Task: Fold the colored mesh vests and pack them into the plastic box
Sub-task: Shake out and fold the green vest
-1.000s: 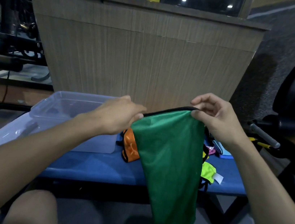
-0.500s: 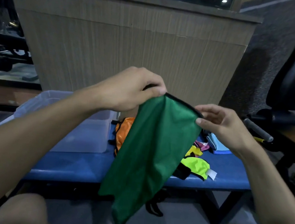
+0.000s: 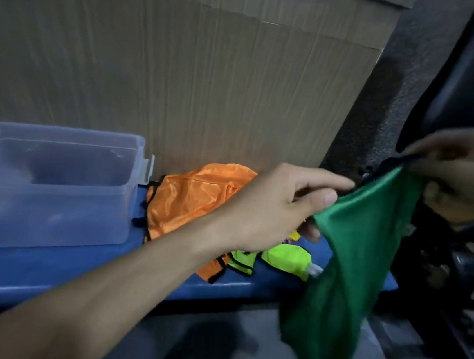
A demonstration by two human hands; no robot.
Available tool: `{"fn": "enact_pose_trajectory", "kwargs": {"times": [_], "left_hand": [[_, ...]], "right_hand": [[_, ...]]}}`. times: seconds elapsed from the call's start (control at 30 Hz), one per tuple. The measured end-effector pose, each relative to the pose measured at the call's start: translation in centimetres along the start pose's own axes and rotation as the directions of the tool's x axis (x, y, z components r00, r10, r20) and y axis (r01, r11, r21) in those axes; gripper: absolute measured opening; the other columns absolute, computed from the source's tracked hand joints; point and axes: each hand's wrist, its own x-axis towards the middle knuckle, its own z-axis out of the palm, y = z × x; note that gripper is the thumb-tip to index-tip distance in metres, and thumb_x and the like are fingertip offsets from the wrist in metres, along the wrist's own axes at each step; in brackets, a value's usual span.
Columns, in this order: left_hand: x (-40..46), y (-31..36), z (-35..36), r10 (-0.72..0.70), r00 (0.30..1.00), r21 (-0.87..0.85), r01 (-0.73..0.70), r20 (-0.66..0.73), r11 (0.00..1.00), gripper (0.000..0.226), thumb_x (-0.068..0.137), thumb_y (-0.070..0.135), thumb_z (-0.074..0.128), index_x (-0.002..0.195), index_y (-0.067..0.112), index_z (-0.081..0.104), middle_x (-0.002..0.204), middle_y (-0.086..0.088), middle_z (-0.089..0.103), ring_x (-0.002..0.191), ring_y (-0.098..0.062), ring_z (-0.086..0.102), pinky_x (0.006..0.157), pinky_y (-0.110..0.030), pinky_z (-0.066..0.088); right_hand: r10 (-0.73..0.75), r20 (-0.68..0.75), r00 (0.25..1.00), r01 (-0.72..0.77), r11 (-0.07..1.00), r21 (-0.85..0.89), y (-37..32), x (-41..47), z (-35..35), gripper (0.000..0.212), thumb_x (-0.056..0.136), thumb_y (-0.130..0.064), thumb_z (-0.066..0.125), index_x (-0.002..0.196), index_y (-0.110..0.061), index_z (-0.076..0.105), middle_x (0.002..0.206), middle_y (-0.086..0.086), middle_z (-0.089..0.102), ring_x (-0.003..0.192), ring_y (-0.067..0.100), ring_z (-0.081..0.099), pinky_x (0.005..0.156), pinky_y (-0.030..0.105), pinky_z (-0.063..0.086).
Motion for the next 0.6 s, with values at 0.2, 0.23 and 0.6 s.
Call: {"fn": "enact_pose_trajectory", "kwargs": {"times": [0.2,0.23,0.6], "left_hand": [[-0.1,-5.8,-6.5,0.08,0.883,0.432,0.146,-0.463,0.89,0.04,0.106,0.021,0.049,0.146,0.029,0.051,0.097,-0.001,0.067,0.079,-0.015,0.07,0.077,-0.036,0.059],[-0.8,-7.1,-7.8,0.05,0.873,0.485,0.221,-0.484,0.846,0.04,0.106,0.022,0.046,0.145,0.033,0.047,0.091,0.001,0.062,0.08,-0.021,0.07,0.075,-0.04,0.059],[-6.0,-17.0,-12.7,-0.534,0.665,0.654,0.714,-0.523,0.249,0.035,0.094,-0.005,0.039,0.125,0.008,0.048,0.121,-0.016,0.052,0.107,-0.039,0.06,0.086,-0.045,0.049]], "right_hand": [[-0.312,-0.123,0.942,0.304,0.949,-0.081,-7.8,10.9,13.4,0.015,0.091,-0.001,0.058,0.094,-0.007,0.071,0.074,0.015,0.073,0.061,0.018,0.075,0.058,0.042,0.063],[-0.303,-0.08,0.95,0.294,0.95,-0.107,-7.8,12.4,16.7,0.017,0.089,-0.004,0.058,0.094,-0.008,0.074,0.077,0.016,0.074,0.069,0.023,0.076,0.066,0.044,0.064],[-0.181,0.385,0.905,0.207,0.978,-0.027,-4.2,16.5,40.8,0.02,0.083,-0.005,0.068,0.085,-0.023,0.076,0.077,0.007,0.078,0.067,0.017,0.075,0.074,0.034,0.062]]}}
